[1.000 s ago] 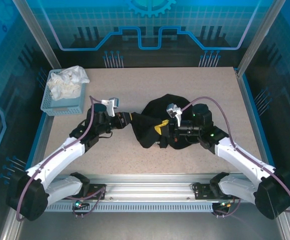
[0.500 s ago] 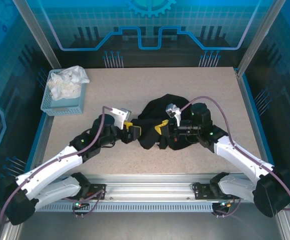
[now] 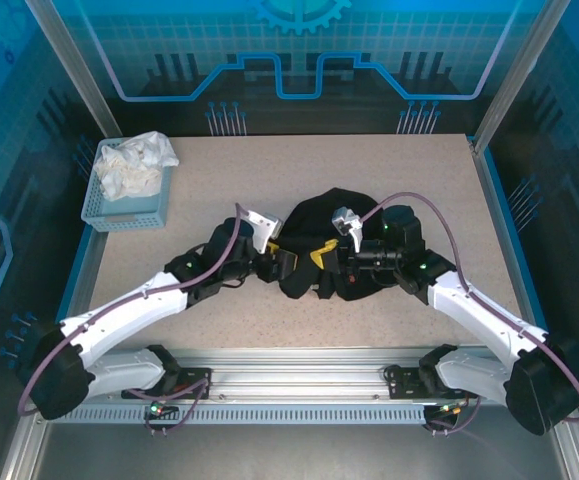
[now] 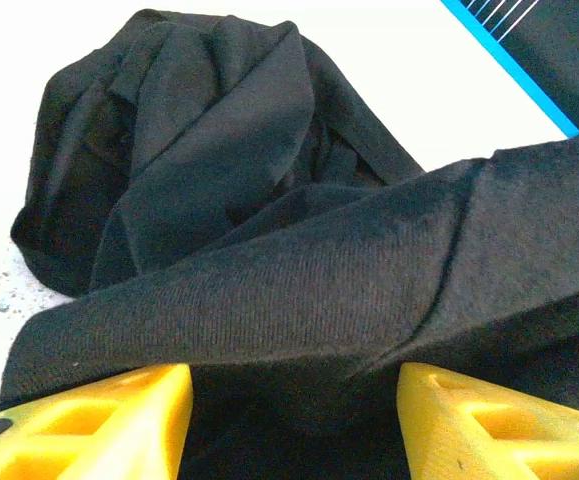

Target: Fold the inside-out t-shirt

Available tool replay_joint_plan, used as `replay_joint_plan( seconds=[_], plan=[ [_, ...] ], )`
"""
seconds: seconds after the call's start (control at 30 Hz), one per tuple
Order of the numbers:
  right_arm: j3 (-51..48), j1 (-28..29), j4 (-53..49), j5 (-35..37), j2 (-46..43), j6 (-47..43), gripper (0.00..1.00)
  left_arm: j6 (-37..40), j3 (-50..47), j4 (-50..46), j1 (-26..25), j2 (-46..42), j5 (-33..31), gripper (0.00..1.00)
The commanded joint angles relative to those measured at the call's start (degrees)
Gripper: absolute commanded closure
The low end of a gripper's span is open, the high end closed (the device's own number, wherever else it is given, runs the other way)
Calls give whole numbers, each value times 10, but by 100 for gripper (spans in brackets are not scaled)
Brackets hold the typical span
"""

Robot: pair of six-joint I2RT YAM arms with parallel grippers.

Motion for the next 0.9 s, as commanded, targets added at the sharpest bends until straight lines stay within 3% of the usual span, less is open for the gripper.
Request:
replay_joint_plan(
  seconds=[0.0,0.13,0.3,0.33,0.63,0.87],
  plan=[
    [-1,-8,4,3,-19,-9,100,12,31,13,-1,25,27,46],
    [-4,-10,3,5,-20,-12,100,6,38,34,-1,49,51,63],
    [-7,-16,-25,21,-33,-27,100,-2,42,50,1,54,75,98],
    [-9,-18,-35,29,-40,-33,100,-6,40,51,3,48,76,100],
    [-13,-19,-78,129,-79,-68,100,-106,-6,109,46,-47,203,100],
    [28,-16,-113,184,-57,-59,100,-149,-11,121,61,-76,253,100]
  ],
)
